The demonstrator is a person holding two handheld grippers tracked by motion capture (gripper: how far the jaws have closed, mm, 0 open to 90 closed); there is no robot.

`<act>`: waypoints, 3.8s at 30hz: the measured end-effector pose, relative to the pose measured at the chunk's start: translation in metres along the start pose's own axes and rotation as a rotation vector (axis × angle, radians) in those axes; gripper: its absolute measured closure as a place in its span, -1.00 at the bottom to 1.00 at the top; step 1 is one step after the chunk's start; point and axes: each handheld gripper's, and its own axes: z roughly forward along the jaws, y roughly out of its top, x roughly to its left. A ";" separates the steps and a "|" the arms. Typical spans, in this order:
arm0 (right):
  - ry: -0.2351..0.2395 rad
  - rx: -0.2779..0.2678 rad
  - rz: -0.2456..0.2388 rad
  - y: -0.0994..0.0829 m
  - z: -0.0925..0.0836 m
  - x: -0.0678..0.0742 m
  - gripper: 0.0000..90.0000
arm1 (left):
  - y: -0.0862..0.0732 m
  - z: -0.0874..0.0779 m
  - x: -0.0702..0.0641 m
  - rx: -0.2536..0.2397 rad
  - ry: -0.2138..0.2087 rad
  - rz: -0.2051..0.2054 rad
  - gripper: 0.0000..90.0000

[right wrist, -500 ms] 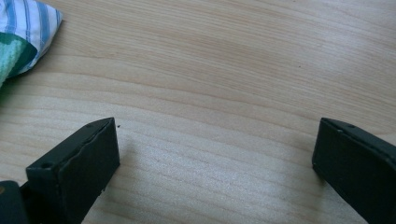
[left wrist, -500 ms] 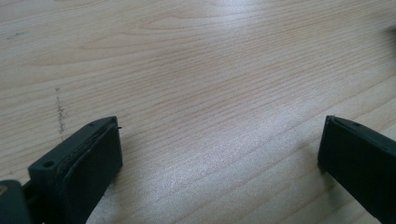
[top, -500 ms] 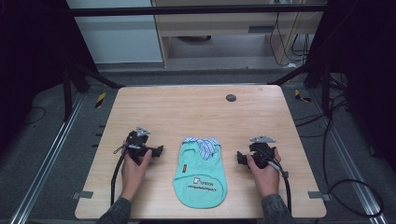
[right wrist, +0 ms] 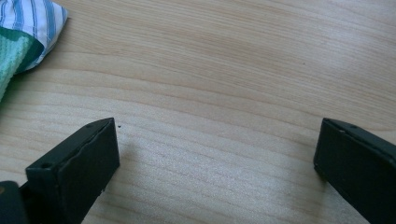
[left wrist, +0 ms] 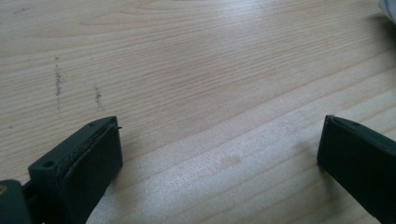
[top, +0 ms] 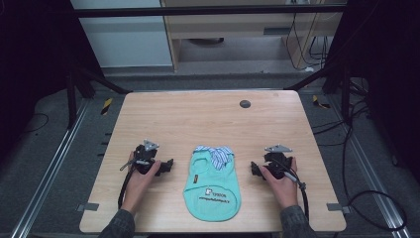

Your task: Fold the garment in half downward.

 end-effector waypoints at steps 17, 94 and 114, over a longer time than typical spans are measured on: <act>0.110 0.014 -0.234 0.035 -0.015 0.026 -0.31 | 0.053 -0.013 -0.036 0.065 -0.151 0.225 -0.87; 0.394 0.147 -0.366 0.090 0.047 0.070 0.85 | 0.094 0.052 -0.071 0.133 -0.318 0.257 0.91; 0.392 0.083 -0.461 0.107 0.001 0.068 0.86 | 0.116 0.008 -0.083 0.036 -0.298 0.338 0.92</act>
